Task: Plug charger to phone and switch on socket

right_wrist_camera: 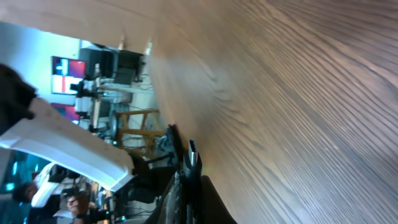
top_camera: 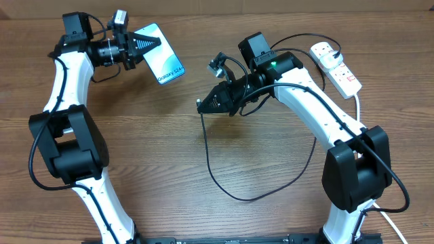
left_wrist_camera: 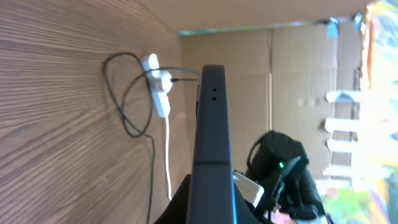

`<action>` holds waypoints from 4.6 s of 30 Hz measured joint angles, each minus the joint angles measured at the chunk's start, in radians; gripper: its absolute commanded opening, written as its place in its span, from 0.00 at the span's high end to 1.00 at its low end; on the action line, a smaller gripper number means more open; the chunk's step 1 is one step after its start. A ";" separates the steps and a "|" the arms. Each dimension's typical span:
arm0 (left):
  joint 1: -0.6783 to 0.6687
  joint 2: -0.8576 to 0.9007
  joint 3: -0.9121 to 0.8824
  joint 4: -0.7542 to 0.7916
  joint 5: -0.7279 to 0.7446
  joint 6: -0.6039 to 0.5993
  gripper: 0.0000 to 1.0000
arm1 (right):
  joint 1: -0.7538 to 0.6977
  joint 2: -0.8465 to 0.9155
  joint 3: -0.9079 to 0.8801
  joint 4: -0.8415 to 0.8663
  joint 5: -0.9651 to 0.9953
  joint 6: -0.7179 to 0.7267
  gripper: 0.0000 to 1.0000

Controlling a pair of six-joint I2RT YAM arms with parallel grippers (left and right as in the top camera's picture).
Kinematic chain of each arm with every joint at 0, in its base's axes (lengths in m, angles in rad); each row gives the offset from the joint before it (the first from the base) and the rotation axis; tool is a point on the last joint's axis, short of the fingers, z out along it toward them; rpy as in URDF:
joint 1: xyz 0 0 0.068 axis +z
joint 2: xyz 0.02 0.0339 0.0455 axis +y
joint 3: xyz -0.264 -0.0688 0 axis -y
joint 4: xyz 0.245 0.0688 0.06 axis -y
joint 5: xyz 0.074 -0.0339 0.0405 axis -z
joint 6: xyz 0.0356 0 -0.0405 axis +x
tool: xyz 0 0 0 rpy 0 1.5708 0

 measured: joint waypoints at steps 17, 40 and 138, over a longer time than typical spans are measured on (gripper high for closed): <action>-0.107 0.000 0.000 -0.085 0.077 0.052 0.96 | 0.028 0.000 0.000 0.047 -0.064 0.014 0.96; -0.138 0.000 0.000 -0.110 0.082 0.122 0.96 | -0.018 0.000 0.000 0.078 -0.052 0.014 0.96; -0.162 0.000 0.000 -0.106 0.085 0.122 0.96 | -0.029 0.010 0.000 0.104 -0.053 0.066 0.96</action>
